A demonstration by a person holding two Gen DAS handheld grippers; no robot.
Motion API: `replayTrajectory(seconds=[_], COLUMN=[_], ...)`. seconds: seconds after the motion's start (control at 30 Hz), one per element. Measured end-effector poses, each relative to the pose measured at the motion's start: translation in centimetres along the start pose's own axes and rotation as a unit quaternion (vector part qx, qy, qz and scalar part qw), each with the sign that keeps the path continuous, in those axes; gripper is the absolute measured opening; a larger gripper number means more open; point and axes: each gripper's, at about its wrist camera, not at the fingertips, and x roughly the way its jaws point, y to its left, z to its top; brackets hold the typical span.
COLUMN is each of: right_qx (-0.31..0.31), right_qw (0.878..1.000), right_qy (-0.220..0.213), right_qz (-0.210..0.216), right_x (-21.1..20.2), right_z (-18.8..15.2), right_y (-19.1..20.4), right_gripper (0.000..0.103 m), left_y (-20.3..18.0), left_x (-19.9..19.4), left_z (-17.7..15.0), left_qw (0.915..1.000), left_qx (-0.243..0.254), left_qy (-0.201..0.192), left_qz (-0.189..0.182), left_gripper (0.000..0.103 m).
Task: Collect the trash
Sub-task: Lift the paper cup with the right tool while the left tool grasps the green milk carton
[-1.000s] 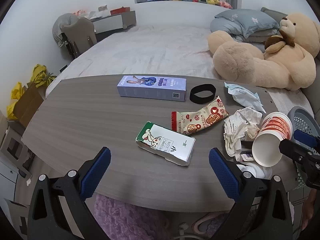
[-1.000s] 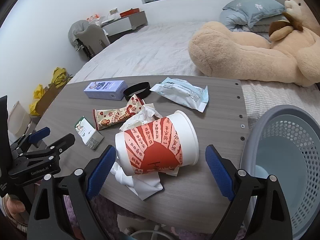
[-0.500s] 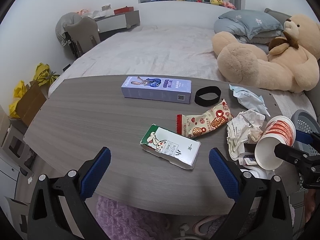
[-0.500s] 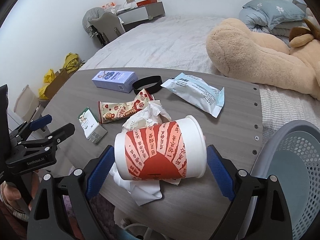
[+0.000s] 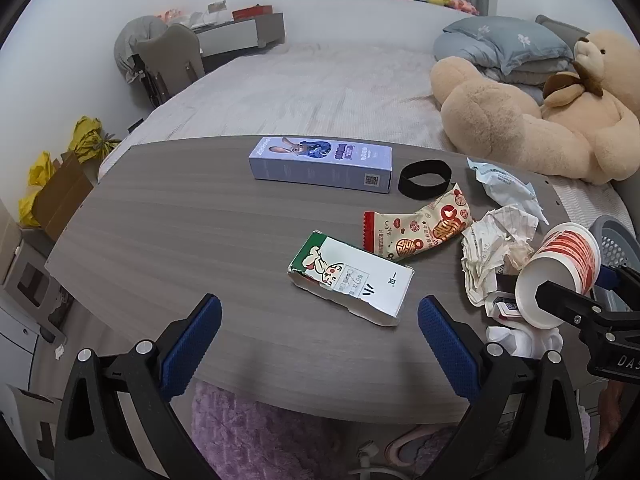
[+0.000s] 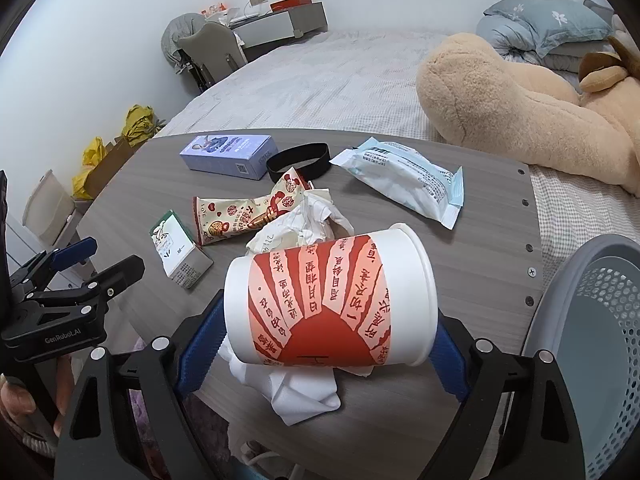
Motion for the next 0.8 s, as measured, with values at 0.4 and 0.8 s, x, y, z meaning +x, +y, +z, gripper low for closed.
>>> replayTrajectory(seconds=[0.4,0.8], right_qx=[0.021,0.082], right_qw=[0.999,0.993], right_qy=[-0.045,-0.082], right_qz=[-0.011,-0.013], right_x=[-2.8,-5.6], right_z=[-0.8,-2.4], right_y=[0.2,-1.3], right_gripper=[0.079,0.079], left_y=[-0.4,-1.2], left_x=[0.3,2.7], left_z=[-0.5,-0.5], left_qw=[1.0,0.9998], left_qx=[-0.007,-0.021], left_qy=[-0.001,0.005], left_qz=[-0.005,-0.003], left_gripper=[0.097,0.097])
